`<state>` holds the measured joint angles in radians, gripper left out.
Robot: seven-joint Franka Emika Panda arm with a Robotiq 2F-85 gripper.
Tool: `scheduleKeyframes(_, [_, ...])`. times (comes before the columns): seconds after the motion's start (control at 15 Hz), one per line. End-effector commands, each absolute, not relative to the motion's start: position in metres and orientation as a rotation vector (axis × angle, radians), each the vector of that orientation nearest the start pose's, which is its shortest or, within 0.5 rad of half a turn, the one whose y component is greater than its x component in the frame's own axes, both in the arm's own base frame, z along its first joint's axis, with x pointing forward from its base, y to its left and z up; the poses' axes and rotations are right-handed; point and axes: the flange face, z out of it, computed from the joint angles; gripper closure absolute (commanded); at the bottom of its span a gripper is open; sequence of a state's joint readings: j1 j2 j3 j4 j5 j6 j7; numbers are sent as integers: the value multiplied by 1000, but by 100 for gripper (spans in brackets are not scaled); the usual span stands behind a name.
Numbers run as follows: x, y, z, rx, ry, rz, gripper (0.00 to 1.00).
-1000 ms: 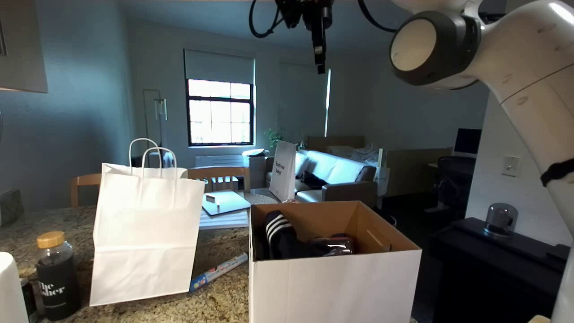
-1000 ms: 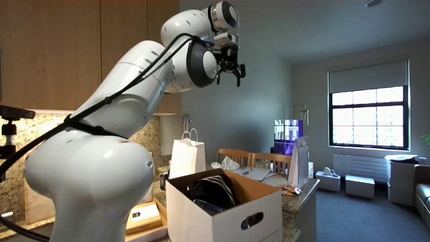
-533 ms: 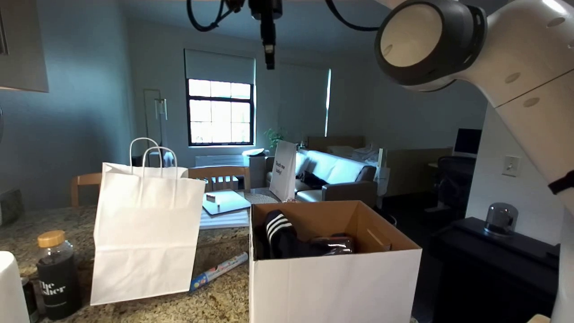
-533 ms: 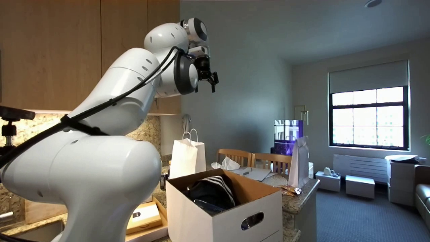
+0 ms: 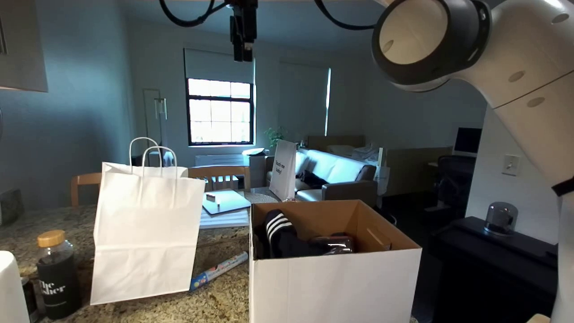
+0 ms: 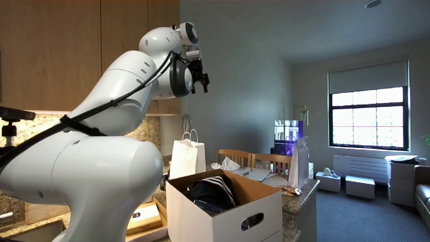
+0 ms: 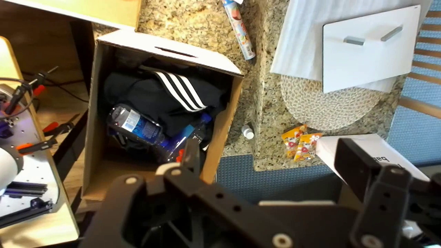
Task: Put the bottles on the counter in the box
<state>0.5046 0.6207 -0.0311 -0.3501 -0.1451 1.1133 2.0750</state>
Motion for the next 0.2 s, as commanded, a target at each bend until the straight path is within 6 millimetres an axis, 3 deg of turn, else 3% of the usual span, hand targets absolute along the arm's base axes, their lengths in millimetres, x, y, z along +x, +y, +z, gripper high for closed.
scheduleKeyframes(0.0, [561, 271, 736, -2053, 2231, -271, 0])
scheduleKeyframes(0.13, [564, 266, 736, -2061, 2223, -267, 0])
